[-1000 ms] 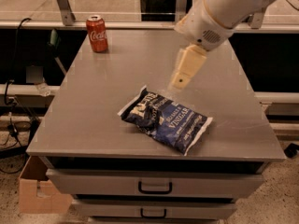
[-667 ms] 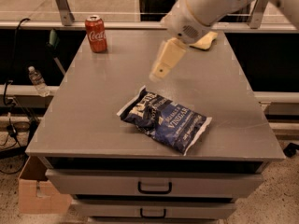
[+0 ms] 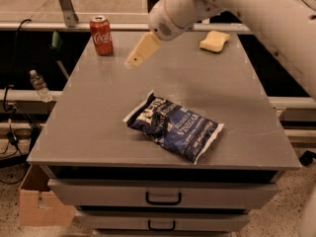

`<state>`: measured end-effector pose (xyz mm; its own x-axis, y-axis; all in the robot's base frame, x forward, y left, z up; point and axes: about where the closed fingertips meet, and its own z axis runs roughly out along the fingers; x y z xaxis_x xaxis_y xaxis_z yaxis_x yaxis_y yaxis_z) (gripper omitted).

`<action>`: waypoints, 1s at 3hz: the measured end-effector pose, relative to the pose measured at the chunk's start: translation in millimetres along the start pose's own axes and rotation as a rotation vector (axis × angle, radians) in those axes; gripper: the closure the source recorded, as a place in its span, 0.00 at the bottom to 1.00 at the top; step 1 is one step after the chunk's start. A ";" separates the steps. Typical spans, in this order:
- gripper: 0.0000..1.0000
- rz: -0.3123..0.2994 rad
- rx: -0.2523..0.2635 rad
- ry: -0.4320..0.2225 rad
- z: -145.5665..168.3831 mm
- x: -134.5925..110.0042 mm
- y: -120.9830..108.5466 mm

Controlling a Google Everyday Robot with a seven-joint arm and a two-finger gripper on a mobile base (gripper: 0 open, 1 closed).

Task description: Move coke can near blue chip bag

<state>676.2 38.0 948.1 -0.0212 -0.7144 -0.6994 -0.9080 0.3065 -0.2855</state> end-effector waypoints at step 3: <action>0.00 0.101 0.014 -0.129 45.0 -21.3 -24.1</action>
Offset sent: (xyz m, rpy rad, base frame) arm 0.0327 0.0295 -0.0089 0.1041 0.0244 -0.0367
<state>717.3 74.2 940.3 -0.0571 -0.5930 -0.8031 -0.8982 0.3818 -0.2180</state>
